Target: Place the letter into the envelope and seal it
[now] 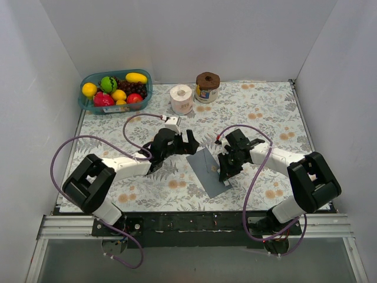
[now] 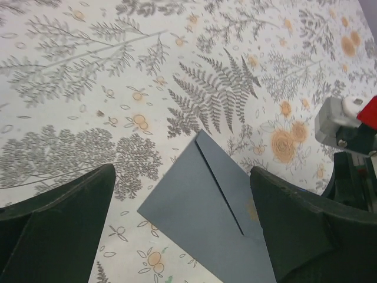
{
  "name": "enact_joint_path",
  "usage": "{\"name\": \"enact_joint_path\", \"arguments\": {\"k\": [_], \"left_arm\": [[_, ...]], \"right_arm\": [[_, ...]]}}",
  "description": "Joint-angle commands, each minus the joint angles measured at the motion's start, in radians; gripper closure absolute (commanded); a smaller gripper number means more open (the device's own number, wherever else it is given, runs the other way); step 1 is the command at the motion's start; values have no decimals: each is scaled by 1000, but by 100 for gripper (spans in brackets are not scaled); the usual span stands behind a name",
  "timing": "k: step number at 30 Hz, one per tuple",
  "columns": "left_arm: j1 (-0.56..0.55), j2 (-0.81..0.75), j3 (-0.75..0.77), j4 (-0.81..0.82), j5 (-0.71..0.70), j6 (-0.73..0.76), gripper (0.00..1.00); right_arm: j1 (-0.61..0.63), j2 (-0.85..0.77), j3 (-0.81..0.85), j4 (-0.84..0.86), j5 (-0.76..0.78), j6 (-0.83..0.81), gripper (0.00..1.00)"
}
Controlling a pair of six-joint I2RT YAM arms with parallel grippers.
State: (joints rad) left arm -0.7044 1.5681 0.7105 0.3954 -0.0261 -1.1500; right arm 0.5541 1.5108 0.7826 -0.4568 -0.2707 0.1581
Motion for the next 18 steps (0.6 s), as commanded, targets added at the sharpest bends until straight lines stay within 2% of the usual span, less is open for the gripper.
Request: {"name": "enact_joint_path", "arguments": {"k": [1, 3, 4, 5, 6, 7, 8, 14, 18], "left_arm": [[14, -86, 7, -73, -107, -11, 2], [20, -94, -6, -52, -62, -4, 2], [23, -94, -12, -38, 10, 4, 4], [23, -94, -19, -21, 24, 27, 22], [23, -91, -28, 20, 82, 35, 49], [23, -91, -42, 34, 74, 29, 85], [23, -89, -49, 48, 55, 29, 100], [3, -74, -172, 327, 139, 105, 100], [-13, -2, -148, 375, 184, 119, 100]], "right_arm": [[6, 43, -14, -26, 90, -31, 99], [6, 43, -14, -26, 90, -29, 99], [6, 45, -13, -28, 90, -31, 99], [6, 45, -11, -28, 90, -29, 99], [6, 46, -11, -28, 91, -32, 99], [6, 46, -11, -31, 93, -32, 99], [6, 45, -11, -28, 93, -31, 99], [6, 49, -11, -28, 91, -29, 99], [6, 54, -11, -28, 88, -32, 99]]}}
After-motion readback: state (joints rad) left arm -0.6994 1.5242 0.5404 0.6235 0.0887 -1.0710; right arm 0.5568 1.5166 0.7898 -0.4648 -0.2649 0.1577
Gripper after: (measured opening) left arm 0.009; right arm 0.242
